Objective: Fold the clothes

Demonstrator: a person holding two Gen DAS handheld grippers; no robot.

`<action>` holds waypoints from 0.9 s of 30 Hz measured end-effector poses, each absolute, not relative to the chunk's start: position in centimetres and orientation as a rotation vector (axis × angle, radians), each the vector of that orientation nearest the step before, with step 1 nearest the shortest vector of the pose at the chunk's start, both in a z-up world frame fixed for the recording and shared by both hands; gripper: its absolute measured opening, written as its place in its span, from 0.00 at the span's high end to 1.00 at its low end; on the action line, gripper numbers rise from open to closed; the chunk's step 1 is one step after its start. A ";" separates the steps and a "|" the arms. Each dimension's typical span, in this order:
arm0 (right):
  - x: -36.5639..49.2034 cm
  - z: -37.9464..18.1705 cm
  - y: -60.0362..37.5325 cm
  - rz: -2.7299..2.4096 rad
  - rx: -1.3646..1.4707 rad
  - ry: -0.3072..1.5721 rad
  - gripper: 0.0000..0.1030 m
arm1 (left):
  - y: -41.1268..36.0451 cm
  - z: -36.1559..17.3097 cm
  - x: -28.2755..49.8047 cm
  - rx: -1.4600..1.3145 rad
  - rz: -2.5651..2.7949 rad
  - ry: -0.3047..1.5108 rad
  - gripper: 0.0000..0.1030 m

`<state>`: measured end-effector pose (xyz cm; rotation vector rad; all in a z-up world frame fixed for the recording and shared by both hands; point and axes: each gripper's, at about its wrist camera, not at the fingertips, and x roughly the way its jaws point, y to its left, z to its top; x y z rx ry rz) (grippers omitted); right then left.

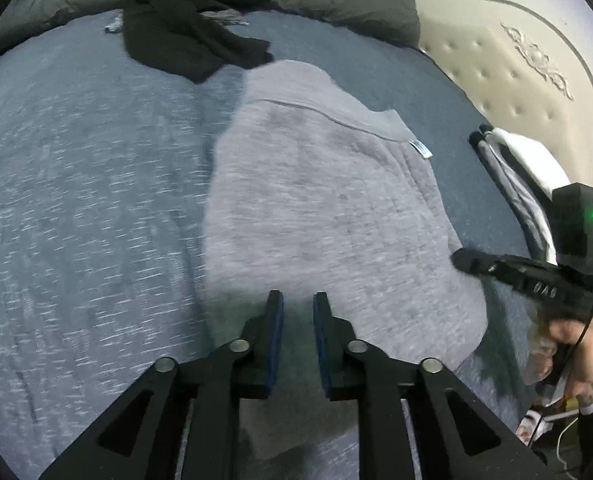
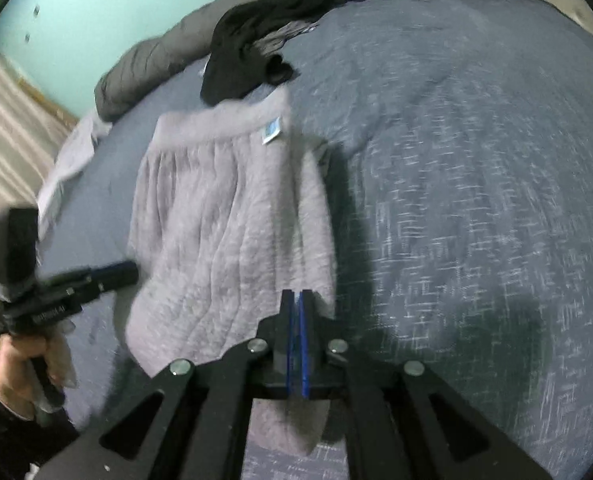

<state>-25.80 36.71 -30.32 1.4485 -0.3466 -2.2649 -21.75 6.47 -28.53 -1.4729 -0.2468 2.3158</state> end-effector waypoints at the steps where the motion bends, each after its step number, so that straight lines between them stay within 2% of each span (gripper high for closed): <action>1: -26.0 -30.1 37.0 -2.257 1.451 -0.374 0.96 | 5.9 -28.5 -21.5 -1.482 2.313 -0.257 0.72; 2: -26.4 -30.0 37.3 -2.244 1.454 -0.400 0.89 | 5.3 -28.5 -21.3 -1.492 2.311 -0.267 0.65; 3: -26.9 -29.8 37.5 -2.231 1.457 -0.425 0.67 | 4.7 -28.5 -21.1 -1.501 2.309 -0.277 0.58; 4: -26.7 -29.9 37.7 -2.237 1.462 -0.439 0.51 | 4.3 -28.6 -20.9 -1.509 2.303 -0.287 0.53; 5: -26.5 -29.9 37.9 -2.245 1.468 -0.452 0.31 | 4.2 -28.8 -20.7 -1.514 2.291 -0.296 0.44; 6: -25.4 -29.8 38.6 -2.248 1.465 -0.472 0.29 | 4.2 -29.0 -20.6 -1.519 2.279 -0.305 0.40; 9: -25.0 -30.4 38.9 -2.194 1.466 -0.579 0.29 | 4.0 -29.7 -20.1 -1.533 2.240 -0.337 0.40; 13: -24.5 -30.5 39.1 -2.139 1.481 -0.625 0.28 | 3.8 -30.7 -19.7 -1.546 2.192 -0.387 0.39; 20: -25.0 -31.3 37.1 -2.046 1.504 -0.602 0.23 | 3.5 -32.2 -19.7 -1.554 2.127 -0.500 0.34; 24: -25.2 -32.7 36.0 -2.017 1.549 -0.572 0.21 | 3.7 -32.8 -20.1 -1.565 2.140 -0.493 0.27; 27: -25.6 -33.3 35.3 -2.016 1.556 -0.564 0.20 | 4.1 -33.4 -20.4 -1.571 2.141 -0.498 0.26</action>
